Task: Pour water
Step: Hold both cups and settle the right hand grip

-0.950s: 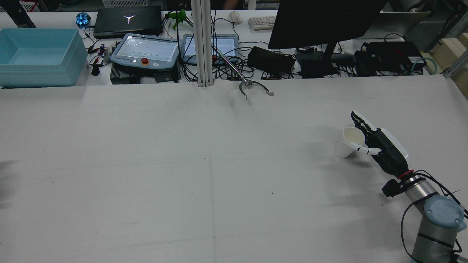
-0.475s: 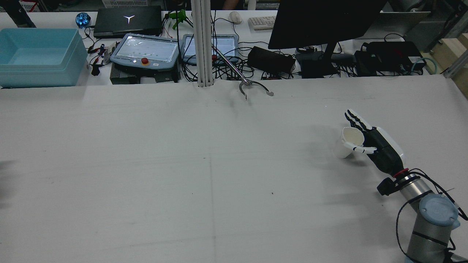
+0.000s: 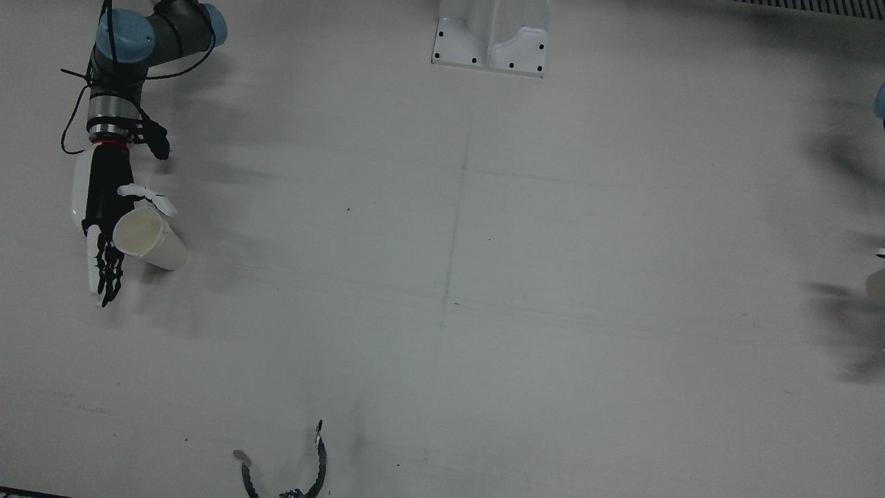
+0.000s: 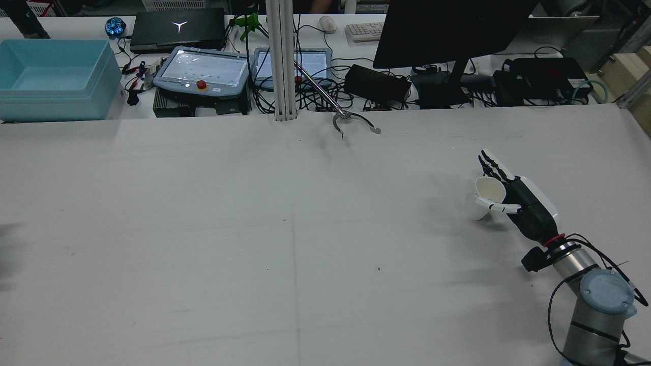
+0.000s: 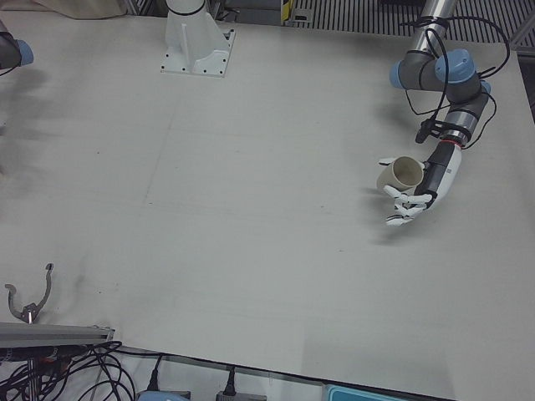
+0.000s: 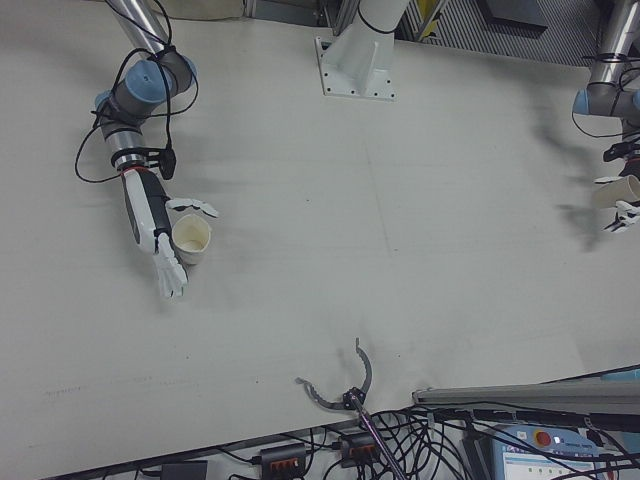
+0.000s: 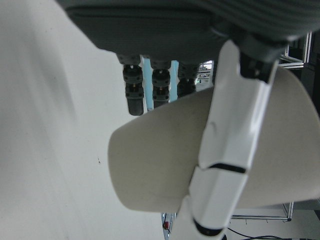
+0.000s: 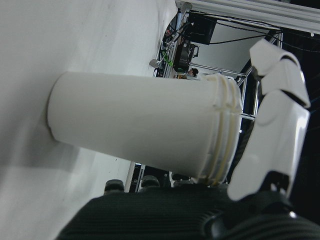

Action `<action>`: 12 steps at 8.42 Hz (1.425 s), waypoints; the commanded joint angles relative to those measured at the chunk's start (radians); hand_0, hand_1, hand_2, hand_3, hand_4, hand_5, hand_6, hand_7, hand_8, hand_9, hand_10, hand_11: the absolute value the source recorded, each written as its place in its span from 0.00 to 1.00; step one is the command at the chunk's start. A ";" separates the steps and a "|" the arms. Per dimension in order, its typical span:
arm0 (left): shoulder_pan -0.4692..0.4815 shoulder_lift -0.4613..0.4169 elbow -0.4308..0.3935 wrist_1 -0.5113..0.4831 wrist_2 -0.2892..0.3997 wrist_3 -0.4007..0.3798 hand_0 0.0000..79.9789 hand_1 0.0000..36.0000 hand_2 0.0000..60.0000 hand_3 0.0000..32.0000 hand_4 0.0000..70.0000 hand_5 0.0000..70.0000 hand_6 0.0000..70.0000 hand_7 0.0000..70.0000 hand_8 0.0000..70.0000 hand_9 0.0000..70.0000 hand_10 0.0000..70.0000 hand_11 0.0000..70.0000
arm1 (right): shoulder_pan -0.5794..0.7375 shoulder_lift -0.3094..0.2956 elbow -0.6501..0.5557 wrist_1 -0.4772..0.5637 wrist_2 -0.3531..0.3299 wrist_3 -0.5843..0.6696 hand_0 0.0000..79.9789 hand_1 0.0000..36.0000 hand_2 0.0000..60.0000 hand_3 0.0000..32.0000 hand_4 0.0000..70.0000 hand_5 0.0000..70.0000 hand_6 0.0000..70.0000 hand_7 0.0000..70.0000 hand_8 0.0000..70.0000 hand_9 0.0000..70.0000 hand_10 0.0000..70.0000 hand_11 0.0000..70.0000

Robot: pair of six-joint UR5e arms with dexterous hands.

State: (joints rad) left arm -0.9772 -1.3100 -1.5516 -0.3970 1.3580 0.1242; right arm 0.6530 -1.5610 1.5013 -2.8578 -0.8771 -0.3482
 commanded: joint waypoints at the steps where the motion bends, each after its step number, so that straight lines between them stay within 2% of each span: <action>1: 0.000 0.000 -0.001 0.001 0.000 0.000 1.00 1.00 0.25 0.00 1.00 1.00 0.53 1.00 0.25 0.36 0.22 0.36 | -0.013 -0.001 -0.010 0.000 0.001 0.001 0.60 0.54 0.41 0.34 0.00 0.09 0.12 0.04 0.01 0.00 0.00 0.00; 4: -0.001 0.000 -0.002 0.000 0.000 0.000 1.00 1.00 0.28 0.00 1.00 1.00 0.53 1.00 0.24 0.36 0.22 0.36 | -0.019 0.001 -0.023 0.000 0.001 0.002 0.60 0.54 0.41 0.31 0.00 0.09 0.12 0.04 0.01 0.00 0.00 0.00; 6: -0.001 0.006 -0.002 -0.003 0.000 -0.002 1.00 1.00 0.26 0.00 1.00 1.00 0.53 1.00 0.24 0.36 0.22 0.36 | -0.021 0.001 -0.023 0.000 0.001 0.002 0.60 0.55 0.41 0.31 0.00 0.09 0.12 0.04 0.01 0.00 0.00 0.00; 8: -0.003 0.008 -0.004 -0.005 0.000 -0.002 1.00 1.00 0.25 0.00 1.00 1.00 0.53 1.00 0.24 0.36 0.22 0.36 | -0.021 0.001 -0.023 0.000 0.001 0.003 0.61 0.60 0.45 0.26 0.00 0.10 0.14 0.07 0.02 0.00 0.00 0.00; 9: -0.002 0.012 -0.004 -0.005 0.000 0.000 1.00 1.00 0.23 0.00 1.00 1.00 0.53 1.00 0.24 0.36 0.22 0.36 | -0.021 0.001 -0.023 0.000 0.003 0.003 0.68 0.75 0.53 0.06 0.03 0.13 0.23 0.19 0.05 0.02 0.00 0.00; 10: -0.001 0.014 -0.005 -0.005 0.000 0.000 1.00 1.00 0.22 0.00 1.00 1.00 0.53 1.00 0.24 0.36 0.22 0.36 | -0.021 0.001 -0.023 0.000 0.003 0.005 0.72 0.83 0.58 0.00 0.08 0.17 0.36 0.43 0.11 0.09 0.00 0.00; 11: -0.001 0.012 -0.005 -0.005 0.000 0.000 1.00 1.00 0.23 0.00 1.00 1.00 0.53 1.00 0.24 0.36 0.22 0.36 | -0.021 0.001 -0.023 0.000 0.003 0.005 0.82 1.00 0.70 0.00 0.11 0.21 0.55 0.79 0.15 0.16 0.00 0.00; 12: -0.001 0.012 -0.005 -0.005 0.000 0.000 1.00 1.00 0.22 0.00 1.00 1.00 0.53 1.00 0.24 0.36 0.22 0.36 | -0.021 0.001 -0.023 0.000 0.003 0.005 0.90 1.00 0.73 0.00 0.12 0.23 0.63 0.88 0.19 0.21 0.00 0.00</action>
State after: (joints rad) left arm -0.9788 -1.2980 -1.5564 -0.4018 1.3576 0.1240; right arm 0.6320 -1.5600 1.4788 -2.8578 -0.8746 -0.3442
